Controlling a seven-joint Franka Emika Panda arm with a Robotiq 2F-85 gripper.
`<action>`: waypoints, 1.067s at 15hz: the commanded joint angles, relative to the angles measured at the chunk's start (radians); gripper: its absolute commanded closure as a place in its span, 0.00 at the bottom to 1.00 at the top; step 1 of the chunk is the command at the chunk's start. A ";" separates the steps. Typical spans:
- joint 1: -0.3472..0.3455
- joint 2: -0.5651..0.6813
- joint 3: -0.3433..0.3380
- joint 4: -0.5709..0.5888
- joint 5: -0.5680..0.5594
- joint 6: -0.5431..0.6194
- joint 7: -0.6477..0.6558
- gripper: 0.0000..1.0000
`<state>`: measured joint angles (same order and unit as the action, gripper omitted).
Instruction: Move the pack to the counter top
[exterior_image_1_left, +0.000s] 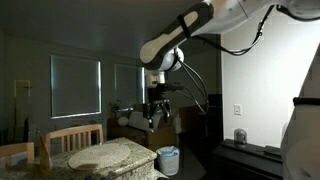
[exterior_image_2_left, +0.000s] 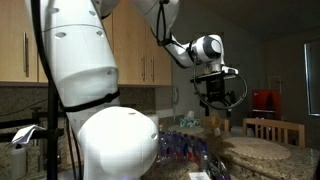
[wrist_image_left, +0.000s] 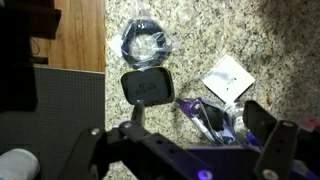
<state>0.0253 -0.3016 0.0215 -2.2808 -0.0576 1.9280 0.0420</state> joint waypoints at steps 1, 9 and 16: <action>-0.001 0.110 0.019 0.043 -0.018 0.001 0.043 0.00; 0.030 0.448 0.040 0.161 -0.170 0.030 0.216 0.00; 0.156 0.650 0.041 0.300 -0.288 0.138 0.328 0.00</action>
<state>0.1353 0.2892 0.0632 -2.0382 -0.2907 2.0491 0.3313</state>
